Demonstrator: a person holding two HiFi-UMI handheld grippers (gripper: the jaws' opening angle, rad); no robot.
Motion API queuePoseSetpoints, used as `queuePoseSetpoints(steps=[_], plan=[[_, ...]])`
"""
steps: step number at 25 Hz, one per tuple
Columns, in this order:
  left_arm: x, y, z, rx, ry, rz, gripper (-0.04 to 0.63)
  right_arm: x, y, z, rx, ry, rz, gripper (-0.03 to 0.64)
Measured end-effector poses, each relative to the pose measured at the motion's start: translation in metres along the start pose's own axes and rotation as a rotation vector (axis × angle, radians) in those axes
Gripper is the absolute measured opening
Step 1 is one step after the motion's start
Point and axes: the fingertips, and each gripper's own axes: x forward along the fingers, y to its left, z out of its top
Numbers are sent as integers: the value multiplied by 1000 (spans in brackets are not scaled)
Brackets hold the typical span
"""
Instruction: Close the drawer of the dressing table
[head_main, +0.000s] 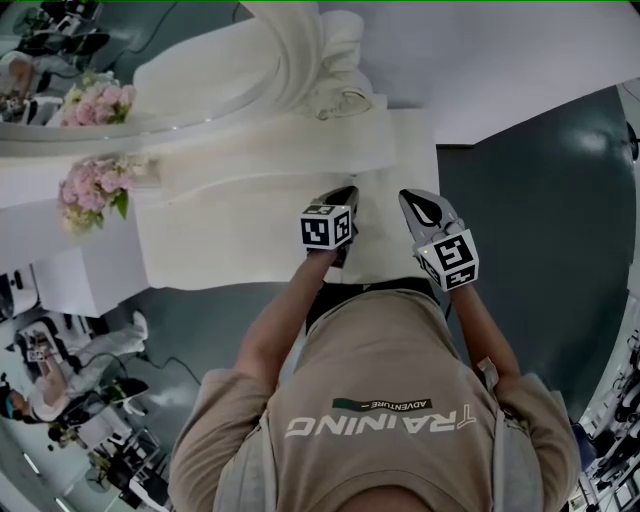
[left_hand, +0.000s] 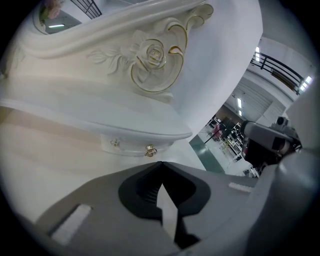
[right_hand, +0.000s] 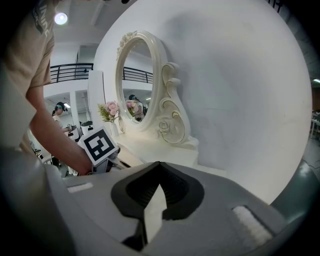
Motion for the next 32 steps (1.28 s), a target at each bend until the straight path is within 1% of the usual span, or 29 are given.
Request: queuePoseSetpoints(steps=[4,10,14,17,22,24,29,32], plan=[[-20,-3,1,57,-37,18,17,0,11,0,-10,3,4,2],[-68,-16,26,182,-157,40,17,-3,30,0,-4,1,20,3],[-101,-30,44,292,-224,35,17,-6,45,17,-28,-30,22,3],[-120,-40,56,346,-266,32,17,-10,51,34,-56,-57,14,2],[-148,-51,81,386,-353,30,17,-19,57,62,-132,-107,-6,3],[-159,-55,92,392,-394,32,17,-22,60,72,-162,-124,-10,2],[-187,-66,116,408,-491,44,17,-31,62,104,-174,-189,-14,3],[-203,-71,132,415,-554,49,17,-35,63,126,-200,-235,-16,3]])
